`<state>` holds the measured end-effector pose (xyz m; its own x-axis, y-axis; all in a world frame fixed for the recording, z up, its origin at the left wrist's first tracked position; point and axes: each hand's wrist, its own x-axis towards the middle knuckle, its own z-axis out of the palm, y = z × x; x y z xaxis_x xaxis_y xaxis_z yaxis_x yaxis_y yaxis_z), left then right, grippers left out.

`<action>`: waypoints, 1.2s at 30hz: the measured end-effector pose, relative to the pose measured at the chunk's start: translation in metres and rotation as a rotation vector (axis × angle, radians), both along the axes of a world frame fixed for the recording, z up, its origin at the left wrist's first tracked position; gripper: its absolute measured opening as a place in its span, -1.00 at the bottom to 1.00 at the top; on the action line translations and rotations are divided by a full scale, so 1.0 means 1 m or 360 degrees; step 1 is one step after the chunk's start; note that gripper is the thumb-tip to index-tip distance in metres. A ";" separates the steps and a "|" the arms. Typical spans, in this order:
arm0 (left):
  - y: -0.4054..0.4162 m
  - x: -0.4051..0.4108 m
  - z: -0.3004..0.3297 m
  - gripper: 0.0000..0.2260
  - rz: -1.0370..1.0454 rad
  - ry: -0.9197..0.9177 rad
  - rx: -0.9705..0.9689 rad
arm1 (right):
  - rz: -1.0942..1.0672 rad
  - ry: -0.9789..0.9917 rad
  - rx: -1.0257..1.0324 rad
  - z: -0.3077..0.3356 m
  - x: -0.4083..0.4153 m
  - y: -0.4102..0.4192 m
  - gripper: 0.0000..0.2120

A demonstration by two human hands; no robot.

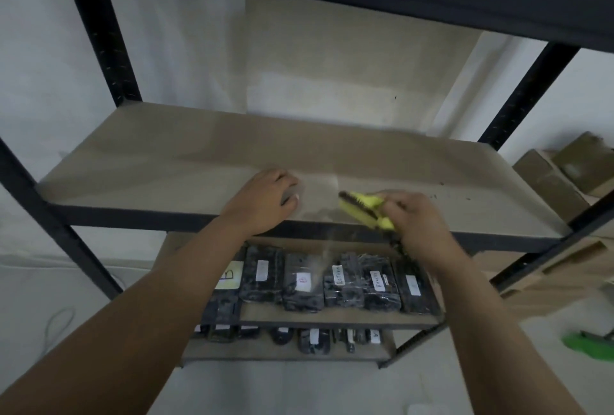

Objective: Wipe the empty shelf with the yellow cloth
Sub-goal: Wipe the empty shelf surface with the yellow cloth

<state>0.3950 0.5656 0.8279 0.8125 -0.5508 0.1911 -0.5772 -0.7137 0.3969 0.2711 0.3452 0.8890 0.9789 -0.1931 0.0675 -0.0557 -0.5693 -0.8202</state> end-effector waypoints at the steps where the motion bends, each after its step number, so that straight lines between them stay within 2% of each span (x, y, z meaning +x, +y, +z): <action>1: 0.000 0.000 0.000 -0.62 -0.0006 -0.0002 -0.0010 | -0.0113 0.0001 0.0067 0.008 0.006 -0.008 -0.72; 3: -0.001 0.000 0.001 -0.62 -0.0004 0.0000 -0.0027 | -0.0257 -0.0066 0.0048 0.014 0.028 -0.015 -0.70; 4: -0.001 0.000 0.001 -0.62 0.0000 0.0005 -0.0031 | -0.0244 -0.0067 -0.0088 0.012 0.039 -0.013 -0.71; 7: 0.000 0.000 0.002 -0.62 0.0007 0.0023 -0.0050 | -0.0165 0.0030 -0.0773 -0.018 0.054 0.002 -0.76; 9: 0.000 0.000 0.002 -0.62 0.0012 0.0026 -0.0063 | -0.0141 -0.0114 -0.0934 -0.037 0.042 0.015 -0.71; 12: 0.000 0.002 0.001 -0.62 0.0024 0.0005 -0.0085 | 0.0022 -0.0462 -0.0858 -0.049 0.018 0.032 -0.70; 14: -0.001 0.003 0.000 -0.63 0.0059 -0.0012 -0.0093 | 0.0153 -0.0431 -0.0577 -0.048 0.007 0.031 -0.70; 16: -0.004 0.004 -0.001 -0.64 0.0110 -0.0049 -0.0089 | 0.0172 -0.0252 -0.0123 -0.041 0.004 0.019 -0.71; 19: -0.007 0.002 0.000 -0.66 0.0162 -0.0129 -0.0069 | -0.0201 -0.0140 0.0297 -0.023 0.015 -0.015 -0.72; 21: -0.007 0.001 0.001 -0.67 0.0173 -0.0128 -0.0069 | -0.0599 -0.0197 0.0309 -0.013 0.027 -0.050 -0.70; 22: -0.007 0.001 0.001 -0.68 0.0167 -0.0096 -0.0086 | -0.0681 -0.0229 0.0225 -0.009 0.034 -0.067 -0.70; 24: -0.005 0.000 0.004 -0.69 0.0162 0.0004 -0.0155 | -0.0600 -0.0176 -0.0074 -0.007 0.054 -0.094 -0.75; 27: 0.006 -0.001 0.007 -0.70 0.0247 -0.0019 -0.0129 | -0.0136 0.0351 -0.1079 -0.028 0.092 -0.123 -0.58; 28: 0.010 -0.001 0.007 -0.70 0.0285 -0.0071 -0.0055 | -0.0057 0.0411 -0.1222 -0.034 0.105 -0.126 -0.56; 32: 0.017 -0.005 0.008 -0.67 0.0403 -0.0148 0.0091 | -0.0043 0.0363 -0.1342 -0.042 0.159 -0.127 -0.55; 36: 0.014 -0.003 0.007 -0.49 0.0407 -0.0182 0.0171 | -0.0101 0.0404 -0.1313 -0.039 0.214 -0.118 -0.56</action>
